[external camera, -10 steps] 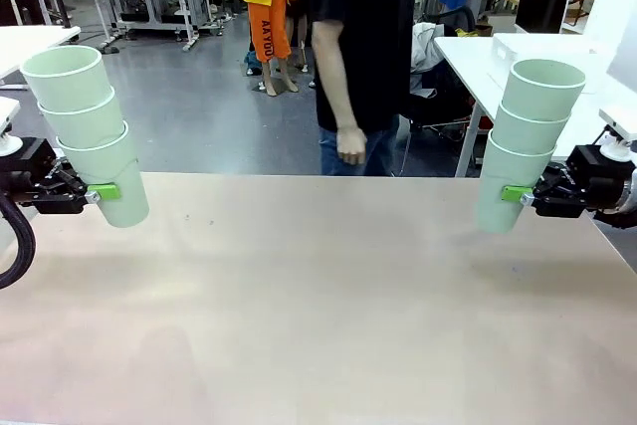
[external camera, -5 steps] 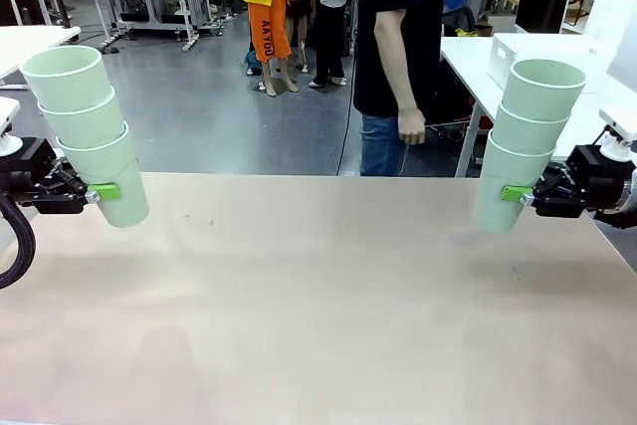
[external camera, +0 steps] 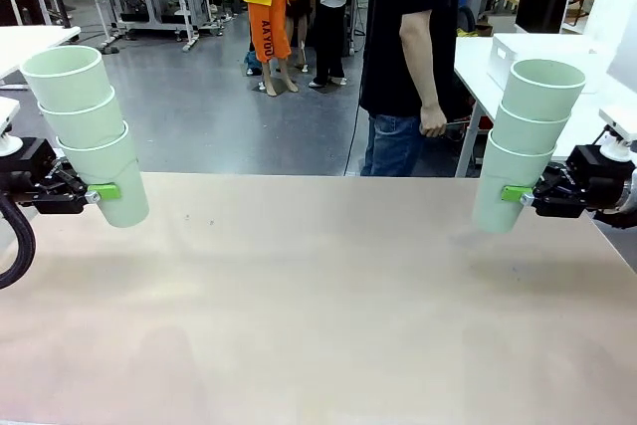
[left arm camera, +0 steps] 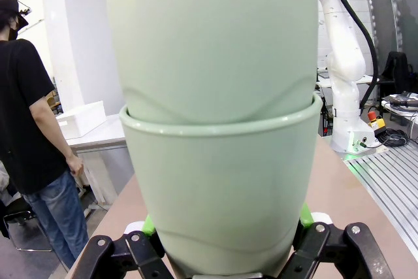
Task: Stack the cups and store them in the basket.
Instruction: Place the stack of Reusable plastic cups into the Pantry Basket.
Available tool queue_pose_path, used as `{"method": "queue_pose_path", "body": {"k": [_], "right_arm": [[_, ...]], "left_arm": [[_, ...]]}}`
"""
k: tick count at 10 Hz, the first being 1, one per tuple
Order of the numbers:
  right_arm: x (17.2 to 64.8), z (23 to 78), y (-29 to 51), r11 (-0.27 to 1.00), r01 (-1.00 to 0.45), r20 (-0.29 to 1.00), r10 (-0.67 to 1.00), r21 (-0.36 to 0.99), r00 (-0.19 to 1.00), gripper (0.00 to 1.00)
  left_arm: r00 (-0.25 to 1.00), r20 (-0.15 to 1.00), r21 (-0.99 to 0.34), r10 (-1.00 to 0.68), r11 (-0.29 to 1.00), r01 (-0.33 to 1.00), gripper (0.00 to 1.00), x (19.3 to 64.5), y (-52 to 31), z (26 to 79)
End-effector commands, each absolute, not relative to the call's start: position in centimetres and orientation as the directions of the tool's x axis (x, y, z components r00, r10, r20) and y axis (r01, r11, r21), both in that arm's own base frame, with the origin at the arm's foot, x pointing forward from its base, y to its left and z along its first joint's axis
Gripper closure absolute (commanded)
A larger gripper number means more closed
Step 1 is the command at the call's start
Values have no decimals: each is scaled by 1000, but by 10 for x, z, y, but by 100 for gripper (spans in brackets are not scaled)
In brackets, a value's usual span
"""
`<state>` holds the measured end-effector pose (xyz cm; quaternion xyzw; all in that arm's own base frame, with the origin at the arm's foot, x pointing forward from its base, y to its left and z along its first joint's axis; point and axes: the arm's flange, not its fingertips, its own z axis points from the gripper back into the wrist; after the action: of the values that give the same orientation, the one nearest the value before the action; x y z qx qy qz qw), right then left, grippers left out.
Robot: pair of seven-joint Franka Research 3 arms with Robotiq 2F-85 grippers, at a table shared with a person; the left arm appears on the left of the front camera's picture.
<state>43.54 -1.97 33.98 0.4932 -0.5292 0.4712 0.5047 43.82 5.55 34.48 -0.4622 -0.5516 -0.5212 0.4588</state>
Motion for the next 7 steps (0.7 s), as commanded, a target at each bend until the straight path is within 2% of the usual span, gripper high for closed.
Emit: {"method": "queue_pose_path", "body": {"k": [1,7], "right_arm": [[434,343,-19,70,-997,999,-47,-14,-17,13],[434,343,-19,70,-997,999,-47,-14,-17,13]], "left_arm": [[-160,986,159,36,29,987,15,437,53,349],[-160,986,159,36,29,987,15,437,53,349]]}}
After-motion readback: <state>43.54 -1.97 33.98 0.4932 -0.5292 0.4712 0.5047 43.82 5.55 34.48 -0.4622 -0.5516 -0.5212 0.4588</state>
